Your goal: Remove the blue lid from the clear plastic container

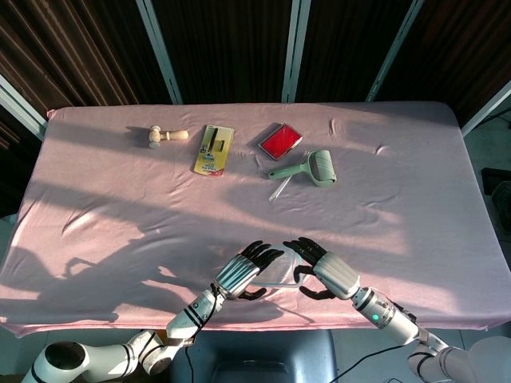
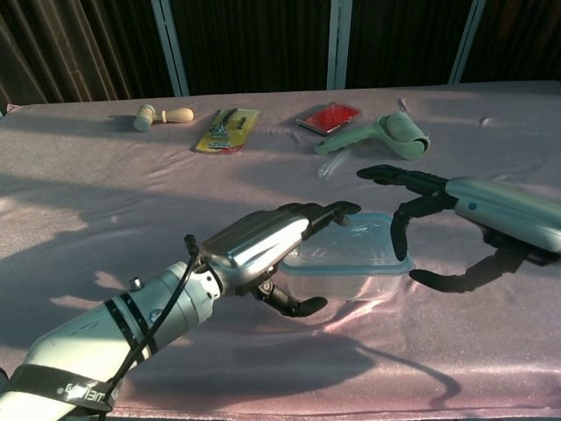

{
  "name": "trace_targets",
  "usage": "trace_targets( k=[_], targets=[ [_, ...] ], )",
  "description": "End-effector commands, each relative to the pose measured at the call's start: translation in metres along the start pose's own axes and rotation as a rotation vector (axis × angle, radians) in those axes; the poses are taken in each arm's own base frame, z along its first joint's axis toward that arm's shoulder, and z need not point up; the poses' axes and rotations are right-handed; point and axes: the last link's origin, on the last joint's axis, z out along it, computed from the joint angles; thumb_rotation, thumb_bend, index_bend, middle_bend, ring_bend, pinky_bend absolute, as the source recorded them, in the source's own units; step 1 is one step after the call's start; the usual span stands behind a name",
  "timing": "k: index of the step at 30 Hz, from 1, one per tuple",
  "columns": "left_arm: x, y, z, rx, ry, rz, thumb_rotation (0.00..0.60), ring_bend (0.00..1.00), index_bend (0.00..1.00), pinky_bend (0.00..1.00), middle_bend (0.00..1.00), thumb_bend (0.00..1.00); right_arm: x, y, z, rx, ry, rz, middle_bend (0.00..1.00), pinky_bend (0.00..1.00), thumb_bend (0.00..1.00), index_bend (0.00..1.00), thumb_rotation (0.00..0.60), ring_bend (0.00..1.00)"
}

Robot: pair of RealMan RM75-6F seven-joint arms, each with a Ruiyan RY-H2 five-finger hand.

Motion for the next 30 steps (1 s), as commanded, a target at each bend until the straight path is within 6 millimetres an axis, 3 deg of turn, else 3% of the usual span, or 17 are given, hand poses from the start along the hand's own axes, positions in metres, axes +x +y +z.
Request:
trace_targets(
  k=[1,30],
  targets=[
    [-0.0002,0.0001,-0.0006,-0.001,-0.001,-0.001,0.600,0.41,0.00,0.33,0.55,0.36,-0.0002,-0.0004,0.0008,-0.001,0.001,0.003,0.12,0.00,0.46,0.64,0.600,0.00],
    [-0.0045,-0.0021,-0.0032,-0.012,0.003,0.007,0.600,0.38,0.00,0.36,0.53,0.36,0.0064,0.0034,-0.0003,-0.020,0.018,0.034,0.12,0.00,0.47,0.68,0.600,0.00]
  ],
)
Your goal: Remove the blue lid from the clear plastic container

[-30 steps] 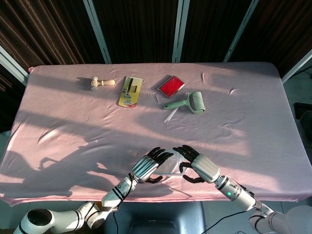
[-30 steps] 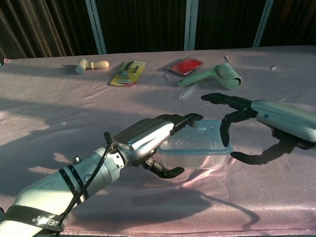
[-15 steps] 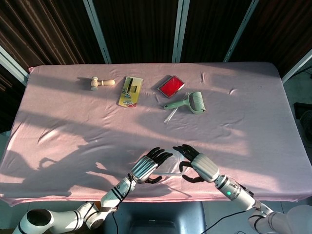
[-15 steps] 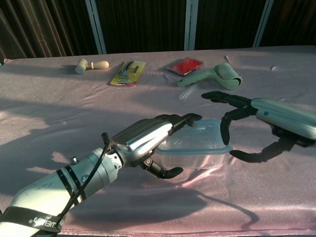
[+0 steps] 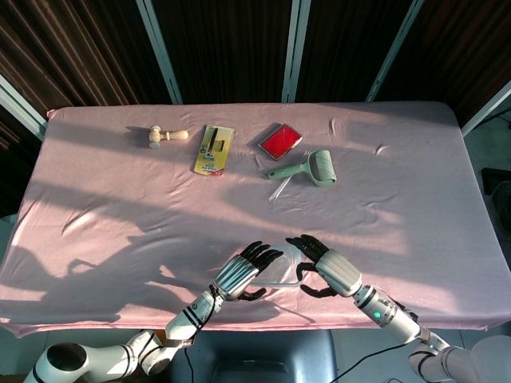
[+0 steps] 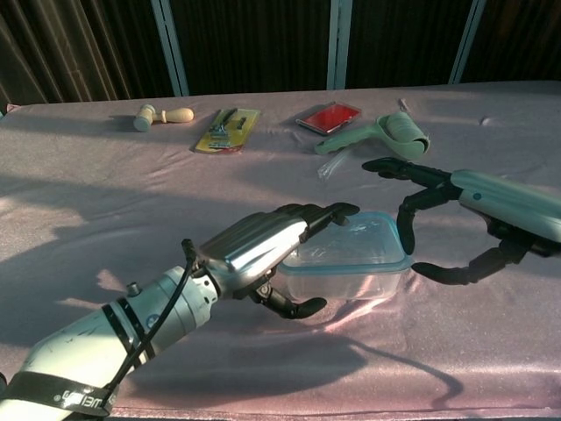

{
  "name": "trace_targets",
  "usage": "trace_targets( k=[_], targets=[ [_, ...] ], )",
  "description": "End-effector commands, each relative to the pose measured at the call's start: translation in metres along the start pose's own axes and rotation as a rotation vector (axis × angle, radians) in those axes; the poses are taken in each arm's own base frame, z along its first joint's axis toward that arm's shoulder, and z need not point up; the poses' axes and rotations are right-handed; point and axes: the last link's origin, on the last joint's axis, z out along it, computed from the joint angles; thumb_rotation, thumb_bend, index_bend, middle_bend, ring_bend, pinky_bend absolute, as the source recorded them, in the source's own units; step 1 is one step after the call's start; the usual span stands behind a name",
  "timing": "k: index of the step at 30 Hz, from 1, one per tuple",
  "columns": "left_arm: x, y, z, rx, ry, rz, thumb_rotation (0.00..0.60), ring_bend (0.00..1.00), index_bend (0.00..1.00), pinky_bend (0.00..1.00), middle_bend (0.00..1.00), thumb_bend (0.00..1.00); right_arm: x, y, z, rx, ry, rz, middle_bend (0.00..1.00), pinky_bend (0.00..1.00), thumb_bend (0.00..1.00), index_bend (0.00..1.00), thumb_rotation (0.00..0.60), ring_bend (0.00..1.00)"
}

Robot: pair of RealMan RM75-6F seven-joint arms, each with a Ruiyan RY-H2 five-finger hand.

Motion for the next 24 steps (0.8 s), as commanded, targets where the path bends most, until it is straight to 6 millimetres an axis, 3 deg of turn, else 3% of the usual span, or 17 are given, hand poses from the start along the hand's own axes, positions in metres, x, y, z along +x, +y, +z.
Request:
trace_targets(
  k=[1,24],
  targets=[
    [-0.0007,0.0003,-0.0003,-0.002,-0.001,0.002,0.600,0.38,0.00,0.36,0.53,0.36,0.0002,0.0003,0.0003,-0.002,0.004,0.002,0.12,0.00,0.47,0.68,0.600,0.00],
    [-0.0015,0.0005,-0.0022,-0.011,0.005,0.004,0.600,0.38,0.00,0.36,0.52,0.36,0.0070,0.0022,0.0063,-0.013,0.046,-0.003,0.12,0.00,0.47,0.68,0.600,0.00]
  ],
)
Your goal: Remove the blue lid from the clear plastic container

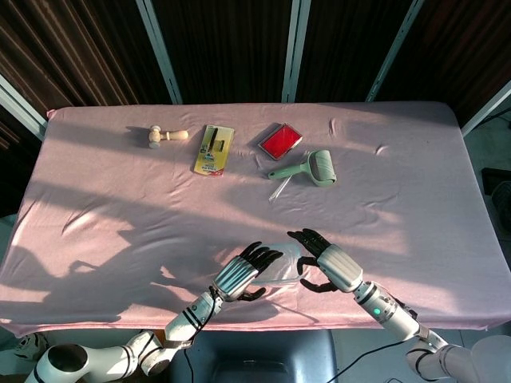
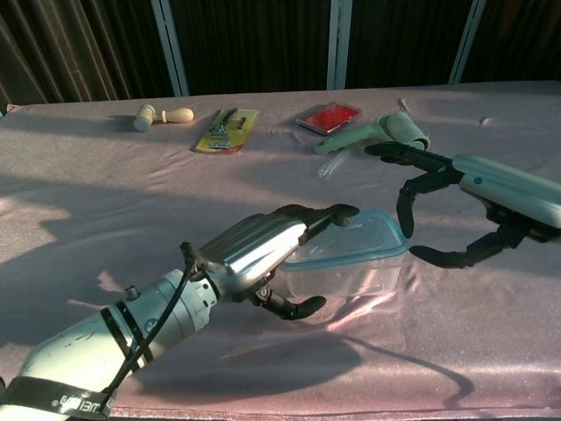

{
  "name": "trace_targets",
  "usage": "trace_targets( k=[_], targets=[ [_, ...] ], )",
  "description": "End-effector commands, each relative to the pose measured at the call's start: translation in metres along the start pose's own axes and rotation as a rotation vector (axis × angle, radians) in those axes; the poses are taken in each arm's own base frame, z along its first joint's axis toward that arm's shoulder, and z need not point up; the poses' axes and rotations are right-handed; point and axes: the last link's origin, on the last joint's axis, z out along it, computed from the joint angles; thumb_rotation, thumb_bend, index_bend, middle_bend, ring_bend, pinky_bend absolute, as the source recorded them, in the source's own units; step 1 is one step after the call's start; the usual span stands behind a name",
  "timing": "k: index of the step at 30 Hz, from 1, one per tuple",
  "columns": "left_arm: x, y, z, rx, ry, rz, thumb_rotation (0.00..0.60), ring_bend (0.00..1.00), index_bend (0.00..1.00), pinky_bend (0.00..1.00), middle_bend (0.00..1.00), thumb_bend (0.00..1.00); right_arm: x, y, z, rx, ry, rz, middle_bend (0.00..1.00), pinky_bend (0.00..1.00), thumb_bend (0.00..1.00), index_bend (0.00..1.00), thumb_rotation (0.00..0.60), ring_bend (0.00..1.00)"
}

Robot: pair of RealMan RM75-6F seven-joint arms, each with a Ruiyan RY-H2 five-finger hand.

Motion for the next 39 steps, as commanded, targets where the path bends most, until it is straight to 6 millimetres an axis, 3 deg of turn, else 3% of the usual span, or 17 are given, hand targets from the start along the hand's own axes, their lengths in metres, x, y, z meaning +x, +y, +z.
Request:
trace_targets(
  k=[1,39],
  targets=[
    [0.000,0.001,-0.001,-0.003,0.002,0.000,0.600,0.38,0.00,0.36,0.52,0.36,0.001,0.000,0.001,-0.002,0.009,0.000,0.12,0.00,0.47,0.68,0.600,0.00],
    [-0.001,0.004,-0.014,-0.043,0.020,-0.014,0.600,0.38,0.00,0.40,0.52,0.36,0.006,0.002,0.013,-0.014,0.044,0.005,0.12,0.00,0.47,0.67,0.600,0.00]
  ],
)
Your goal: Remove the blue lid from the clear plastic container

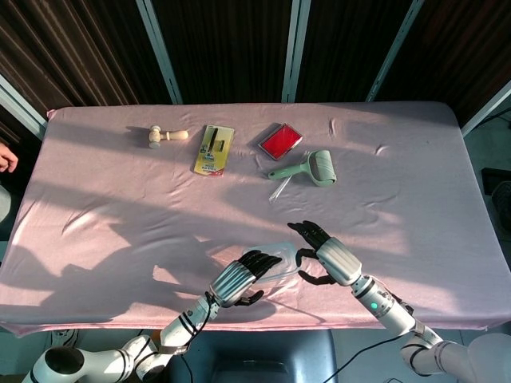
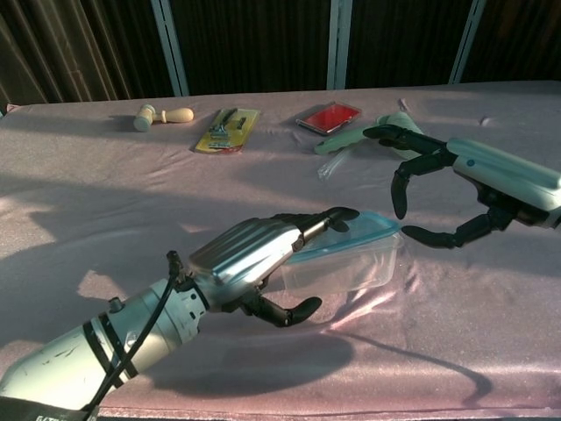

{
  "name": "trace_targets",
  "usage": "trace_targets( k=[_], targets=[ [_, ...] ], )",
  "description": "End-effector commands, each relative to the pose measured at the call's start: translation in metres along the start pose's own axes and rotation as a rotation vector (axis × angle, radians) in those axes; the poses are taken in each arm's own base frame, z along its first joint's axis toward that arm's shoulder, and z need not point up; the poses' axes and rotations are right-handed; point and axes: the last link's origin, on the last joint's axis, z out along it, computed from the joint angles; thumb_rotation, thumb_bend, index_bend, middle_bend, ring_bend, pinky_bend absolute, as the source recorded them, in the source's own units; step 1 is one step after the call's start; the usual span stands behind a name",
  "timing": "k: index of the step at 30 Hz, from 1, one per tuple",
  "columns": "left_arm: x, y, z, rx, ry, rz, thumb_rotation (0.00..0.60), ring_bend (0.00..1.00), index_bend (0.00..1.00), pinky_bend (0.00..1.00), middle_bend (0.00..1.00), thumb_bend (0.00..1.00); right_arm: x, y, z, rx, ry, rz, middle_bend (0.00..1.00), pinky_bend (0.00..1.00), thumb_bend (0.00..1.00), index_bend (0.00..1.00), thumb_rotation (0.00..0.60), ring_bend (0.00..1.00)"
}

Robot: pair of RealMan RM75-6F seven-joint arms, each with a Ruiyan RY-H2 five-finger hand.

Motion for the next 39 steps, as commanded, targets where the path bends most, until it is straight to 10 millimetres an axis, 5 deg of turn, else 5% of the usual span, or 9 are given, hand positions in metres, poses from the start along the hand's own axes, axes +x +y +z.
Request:
trace_targets(
  k=[1,22,26,31,39],
  targets=[
    [0.000,0.000,0.000,-0.001,-0.002,0.002,0.600,0.38,0.00,0.39,0.52,0.36,0.001,0.000,0.001,0.000,0.001,0.000,0.12,0.00,0.47,0.67,0.600,0.00],
    [0.004,0.003,-0.001,-0.019,0.019,-0.012,0.600,0.37,0.00,0.38,0.51,0.36,-0.017,-0.010,0.021,0.009,-0.065,-0.021,0.13,0.00,0.51,0.72,0.600,0.00],
    [0.007,0.002,-0.001,-0.014,0.019,-0.031,0.600,0.25,0.00,0.26,0.39,0.36,-0.018,-0.012,0.023,0.012,-0.065,-0.018,0.15,0.00,0.56,0.77,0.600,0.00],
    [0.016,0.002,0.000,-0.042,0.070,-0.062,0.600,0.00,0.00,0.03,0.02,0.36,-0.015,-0.011,0.022,0.014,-0.046,-0.036,0.15,0.00,0.56,0.80,0.600,0.00],
    [0.037,-0.004,0.002,-0.039,0.158,-0.082,0.600,0.00,0.00,0.00,0.00,0.35,-0.004,-0.012,0.019,0.036,0.000,-0.070,0.16,0.00,0.56,0.80,0.600,0.00]
  ],
)
